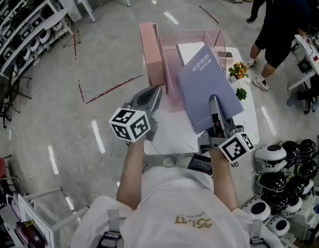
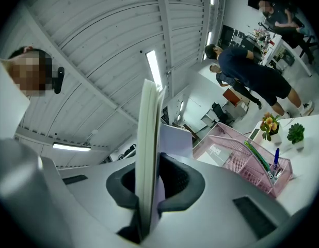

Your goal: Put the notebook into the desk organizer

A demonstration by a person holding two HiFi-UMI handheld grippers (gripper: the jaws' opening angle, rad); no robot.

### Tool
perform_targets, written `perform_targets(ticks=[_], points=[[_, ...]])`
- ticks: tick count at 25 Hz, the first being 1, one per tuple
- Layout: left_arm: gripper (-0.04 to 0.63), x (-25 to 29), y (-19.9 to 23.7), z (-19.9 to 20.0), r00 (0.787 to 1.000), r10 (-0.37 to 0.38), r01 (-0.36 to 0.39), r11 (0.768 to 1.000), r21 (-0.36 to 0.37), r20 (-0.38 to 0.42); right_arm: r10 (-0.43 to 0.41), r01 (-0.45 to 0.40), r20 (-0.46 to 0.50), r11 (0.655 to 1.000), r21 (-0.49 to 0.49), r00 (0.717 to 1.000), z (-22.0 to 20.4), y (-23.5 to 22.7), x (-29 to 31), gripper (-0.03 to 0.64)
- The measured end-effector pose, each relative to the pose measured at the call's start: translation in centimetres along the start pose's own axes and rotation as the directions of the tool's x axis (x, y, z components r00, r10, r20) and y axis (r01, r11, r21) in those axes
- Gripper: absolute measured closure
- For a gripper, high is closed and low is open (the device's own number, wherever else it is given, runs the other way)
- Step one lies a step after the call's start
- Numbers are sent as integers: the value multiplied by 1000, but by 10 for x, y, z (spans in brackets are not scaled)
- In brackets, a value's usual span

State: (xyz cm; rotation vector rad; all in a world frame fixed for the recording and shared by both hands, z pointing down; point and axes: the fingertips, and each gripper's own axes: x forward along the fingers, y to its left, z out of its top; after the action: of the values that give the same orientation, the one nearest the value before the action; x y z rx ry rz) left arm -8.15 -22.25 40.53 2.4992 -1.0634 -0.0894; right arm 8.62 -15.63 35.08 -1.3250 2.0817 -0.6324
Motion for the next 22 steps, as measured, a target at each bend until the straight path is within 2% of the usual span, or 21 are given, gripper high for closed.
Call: perform_targets(ticks=[14,22], points=[[578,26,17,9,1000,30,-30,1000,-2,7,11,-12,-28,1000,-26,1000,1,-16,32,574],[578,40,19,12,1000,26,-26,999,20,-5,28,-30,-36,998,-56,999,0,-18,50,575]])
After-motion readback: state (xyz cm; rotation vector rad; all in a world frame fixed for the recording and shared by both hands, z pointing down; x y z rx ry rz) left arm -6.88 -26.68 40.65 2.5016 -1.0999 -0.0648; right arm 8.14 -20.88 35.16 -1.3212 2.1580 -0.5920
